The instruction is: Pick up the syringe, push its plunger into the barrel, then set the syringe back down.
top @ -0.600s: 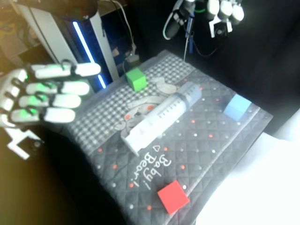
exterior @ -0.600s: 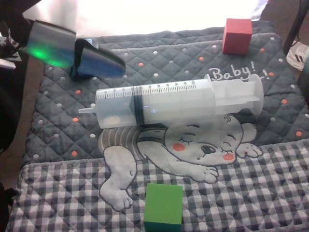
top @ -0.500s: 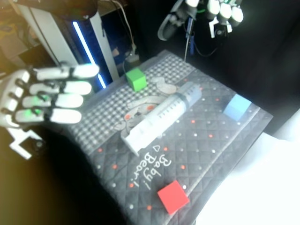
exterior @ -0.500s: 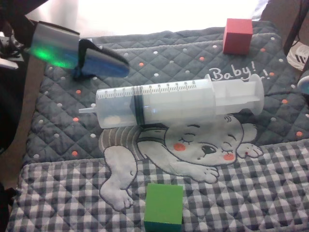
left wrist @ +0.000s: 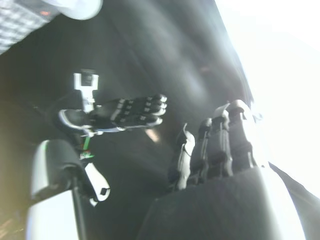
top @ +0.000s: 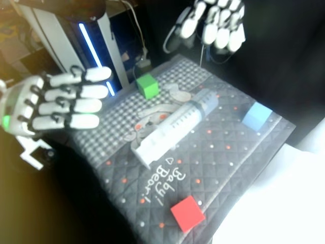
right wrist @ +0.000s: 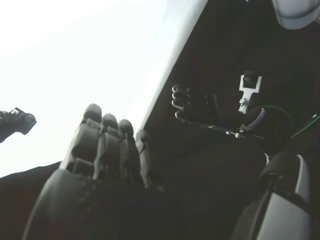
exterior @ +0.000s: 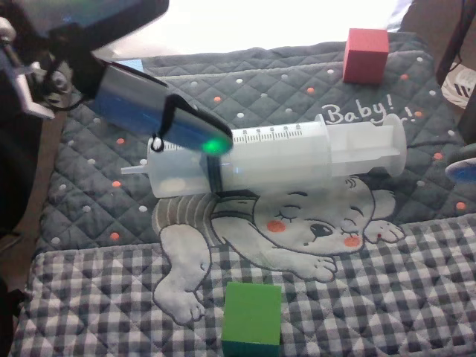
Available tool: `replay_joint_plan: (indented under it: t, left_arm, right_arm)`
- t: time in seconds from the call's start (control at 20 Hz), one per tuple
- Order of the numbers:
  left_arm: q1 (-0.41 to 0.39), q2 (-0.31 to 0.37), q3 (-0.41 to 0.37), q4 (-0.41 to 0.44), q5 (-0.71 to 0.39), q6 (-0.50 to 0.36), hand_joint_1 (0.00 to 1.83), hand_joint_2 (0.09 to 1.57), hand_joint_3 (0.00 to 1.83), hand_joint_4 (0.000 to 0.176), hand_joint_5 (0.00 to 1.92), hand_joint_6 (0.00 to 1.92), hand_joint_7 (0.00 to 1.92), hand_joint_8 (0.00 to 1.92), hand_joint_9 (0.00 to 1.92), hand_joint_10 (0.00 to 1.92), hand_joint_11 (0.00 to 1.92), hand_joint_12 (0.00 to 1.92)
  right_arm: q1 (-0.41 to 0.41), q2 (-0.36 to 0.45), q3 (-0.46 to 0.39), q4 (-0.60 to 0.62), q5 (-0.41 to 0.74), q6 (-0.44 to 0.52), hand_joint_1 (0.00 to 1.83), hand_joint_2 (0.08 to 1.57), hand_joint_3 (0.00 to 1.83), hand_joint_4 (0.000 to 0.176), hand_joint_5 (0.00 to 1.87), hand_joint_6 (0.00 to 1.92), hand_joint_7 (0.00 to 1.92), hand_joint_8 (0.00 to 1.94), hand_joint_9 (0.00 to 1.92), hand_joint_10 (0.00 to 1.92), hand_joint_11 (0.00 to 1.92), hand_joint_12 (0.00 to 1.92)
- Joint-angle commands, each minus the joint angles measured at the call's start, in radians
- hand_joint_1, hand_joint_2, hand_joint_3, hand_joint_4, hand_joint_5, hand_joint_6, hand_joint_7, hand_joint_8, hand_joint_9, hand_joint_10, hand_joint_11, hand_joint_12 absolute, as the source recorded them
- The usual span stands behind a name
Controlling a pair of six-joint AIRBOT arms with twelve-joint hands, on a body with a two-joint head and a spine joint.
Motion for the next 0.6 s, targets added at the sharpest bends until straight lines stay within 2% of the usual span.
replay_joint_plan:
  t: [0.0, 0.05, 0.1, 0.2, 0.25, 0.3, 0.35, 0.4, 0.45, 0.5, 0.55]
  left_arm:
    - [-0.019, -0.008, 0.005, -0.02, -0.069, -0.015, 0.61, 0.76, 0.0, 0.049, 0.0, 0.0, 0.0, 0.0, 0.0, 0.0, 0.0, 0.0]
    - [-0.022, -0.014, 0.007, -0.003, -0.052, -0.022, 0.52, 0.71, 0.0, 0.005, 0.0, 0.0, 0.0, 0.0, 0.0, 0.0, 0.0, 0.0]
    - [-0.023, -0.022, 0.01, 0.015, -0.03, -0.028, 0.5, 0.71, 0.0, 0.0, 0.0, 0.0, 0.0, 0.0, 0.0, 0.0, 0.0, 0.0]
    - [-0.02, -0.035, 0.019, 0.035, -0.005, -0.045, 0.54, 0.71, 0.0, 0.0, 0.0, 0.0, 0.0, 0.0, 0.0, 0.0, 0.0, 0.0]
    - [-0.013, -0.039, 0.022, 0.035, -0.003, -0.051, 0.5, 0.69, 0.0, 0.0, 0.0, 0.0, 0.0, 0.0, 0.0, 0.0, 0.0, 0.0]
    - [-0.004, -0.045, 0.026, 0.034, -0.003, -0.062, 0.48, 0.68, 0.0, 0.0, 0.0, 0.0, 0.0, 0.0, 0.0, 0.0, 0.0, 0.0]
    - [0.01, -0.057, 0.036, 0.034, 0.001, -0.075, 0.45, 0.68, 0.0, 0.0, 0.0, 0.0, 0.0, 0.0, 0.0, 0.0, 0.0, 0.0]
    - [0.023, -0.072, 0.046, 0.034, 0.01, -0.078, 0.45, 0.67, 0.0, 0.0, 0.0, 0.0, 0.0, 0.0, 0.0, 0.0, 0.0, 0.0]
    - [0.027, -0.081, 0.051, 0.034, 0.016, -0.078, 0.5, 0.66, 0.0, 0.0, 0.0, 0.0, 0.0, 0.0, 0.0, 0.0, 0.0, 0.0]
    - [0.033, -0.097, 0.062, 0.034, 0.028, -0.079, 0.51, 0.66, 0.0, 0.0, 0.0, 0.0, 0.0, 0.0, 0.0, 0.0, 0.0, 0.0]
    - [0.035, -0.107, 0.067, 0.037, 0.042, -0.079, 0.48, 0.67, 0.0, 0.0, 0.0, 0.0, 0.0, 0.0, 0.0, 0.0, 0.0, 0.0]
  right_arm:
    - [0.011, -0.002, 0.01, 0.016, 0.114, 0.006, 0.66, 0.66, 0.02, 0.051, 0.03, 0.0, 0.03, 0.01, 0.0, 0.0, 0.03, 0.07]
    - [0.011, -0.008, 0.013, 0.016, 0.111, 0.006, 0.64, 0.65, 0.01, 0.043, 0.01, 0.0, 0.02, 0.0, 0.0, 0.0, 0.03, 0.07]
    - [0.011, -0.014, 0.016, 0.016, 0.107, 0.006, 0.65, 0.63, 0.0, 0.054, 0.02, 0.0, 0.03, 0.01, 0.03, 0.01, 0.04, 0.08]
    - [0.011, -0.018, 0.016, 0.015, 0.106, 0.006, 0.63, 0.59, 0.0, 0.079, 0.0, 0.0, 0.04, 0.01, 0.03, 0.01, 0.01, 0.06]
    - [0.01, -0.019, 0.016, 0.015, 0.106, 0.006, 0.51, 0.64, 0.0, 0.105, 0.02, 0.0, 0.08, 0.01, 0.05, 0.01, 0.03, 0.06]
    - [0.01, -0.02, 0.016, 0.015, 0.106, 0.006, 0.42, 0.68, 0.02, 0.102, 0.02, 0.0, 0.09, 0.0, 0.06, 0.01, 0.05, 0.06]
    - [0.008, -0.021, 0.016, 0.015, 0.106, 0.006, 0.42, 0.71, 0.02, 0.092, 0.04, 0.01, 0.1, 0.01, 0.07, 0.01, 0.05, 0.06]
    - [0.007, -0.022, 0.016, 0.015, 0.106, 0.006, 0.49, 0.66, 0.0, 0.103, 0.03, 0.0, 0.1, 0.0, 0.08, 0.01, 0.06, 0.06]
    - [0.006, -0.022, 0.016, 0.015, 0.106, 0.006, 0.44, 0.69, 0.01, 0.11, 0.02, 0.0, 0.09, 0.0, 0.08, 0.01, 0.06, 0.06]
    - [0.005, -0.023, 0.017, 0.015, 0.106, 0.006, 0.39, 0.7, 0.01, 0.104, 0.02, 0.0, 0.1, 0.0, 0.09, 0.01, 0.08, 0.07]
    - [0.005, -0.023, 0.017, 0.015, 0.106, 0.006, 0.37, 0.72, 0.02, 0.121, 0.0, 0.0, 0.08, 0.0, 0.07, 0.0, 0.07, 0.06]
